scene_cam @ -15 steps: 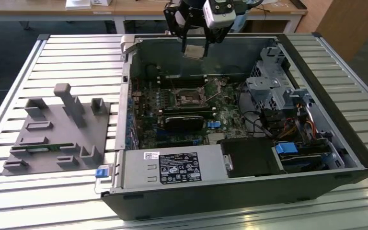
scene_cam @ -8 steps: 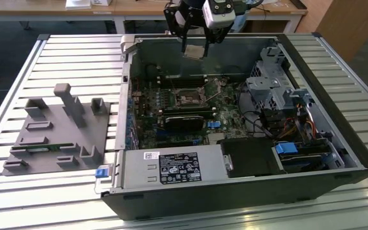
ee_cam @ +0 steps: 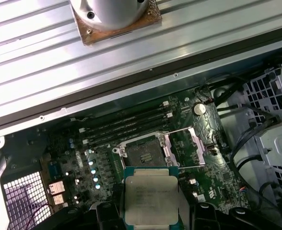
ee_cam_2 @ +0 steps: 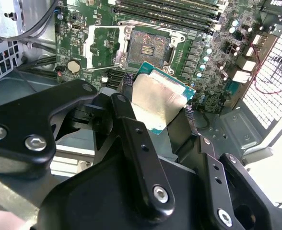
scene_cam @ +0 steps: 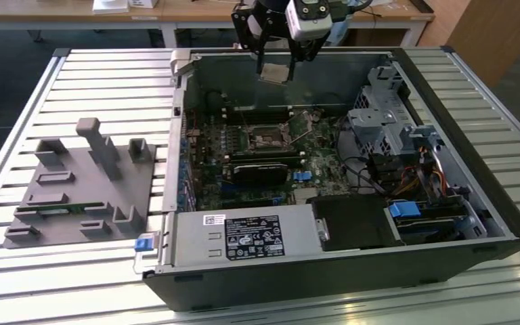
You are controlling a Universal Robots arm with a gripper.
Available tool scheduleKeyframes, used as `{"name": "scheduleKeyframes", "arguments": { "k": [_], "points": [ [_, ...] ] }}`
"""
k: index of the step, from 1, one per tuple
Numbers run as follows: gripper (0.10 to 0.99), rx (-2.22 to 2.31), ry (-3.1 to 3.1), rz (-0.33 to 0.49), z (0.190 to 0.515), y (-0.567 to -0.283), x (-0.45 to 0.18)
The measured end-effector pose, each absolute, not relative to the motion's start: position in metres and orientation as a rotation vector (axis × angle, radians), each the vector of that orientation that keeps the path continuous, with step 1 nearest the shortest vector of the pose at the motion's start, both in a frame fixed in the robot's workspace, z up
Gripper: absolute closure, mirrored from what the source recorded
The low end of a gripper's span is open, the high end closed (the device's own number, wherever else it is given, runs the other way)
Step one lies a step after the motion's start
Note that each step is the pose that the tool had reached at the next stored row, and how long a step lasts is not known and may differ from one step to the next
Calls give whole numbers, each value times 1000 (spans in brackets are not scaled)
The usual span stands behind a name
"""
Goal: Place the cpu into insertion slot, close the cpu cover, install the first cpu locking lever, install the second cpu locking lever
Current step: 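Place the cpu into insertion slot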
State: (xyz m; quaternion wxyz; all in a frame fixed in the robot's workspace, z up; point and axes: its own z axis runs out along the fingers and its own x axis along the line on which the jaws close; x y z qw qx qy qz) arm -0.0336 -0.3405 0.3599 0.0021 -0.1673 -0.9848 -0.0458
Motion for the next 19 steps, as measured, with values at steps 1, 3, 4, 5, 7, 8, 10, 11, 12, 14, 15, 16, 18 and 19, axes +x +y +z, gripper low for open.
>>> {"name": "scheduleKeyframes", "arguments": {
  "k": [1,3,4,5,7,8,10,11,12,14,15,16,18,19],
  "points": [
    [549,-527,-3090,-143,360,-340,-34],
    [549,-531,-3089,-144,360,-340,-34],
    [549,-532,-3089,-144,360,-340,-34],
    [549,-534,-3089,-143,360,-340,-34],
    [549,-537,-3088,-144,360,-340,-34],
    [549,-539,-3088,-144,360,-340,-34],
    [549,-542,-3088,-144,360,-340,-34],
    [549,-543,-3087,-144,360,-340,-34],
    [549,-544,-3087,-144,360,-340,-34],
    [549,-547,-3087,-144,360,-340,-34],
    [549,-549,-3086,-144,360,-340,-34],
    [549,-551,-3086,-144,360,-340,-34],
    [549,-554,-3086,-144,360,-340,-34],
    [549,-555,-3086,-144,360,-340,-34]
  ]
}}
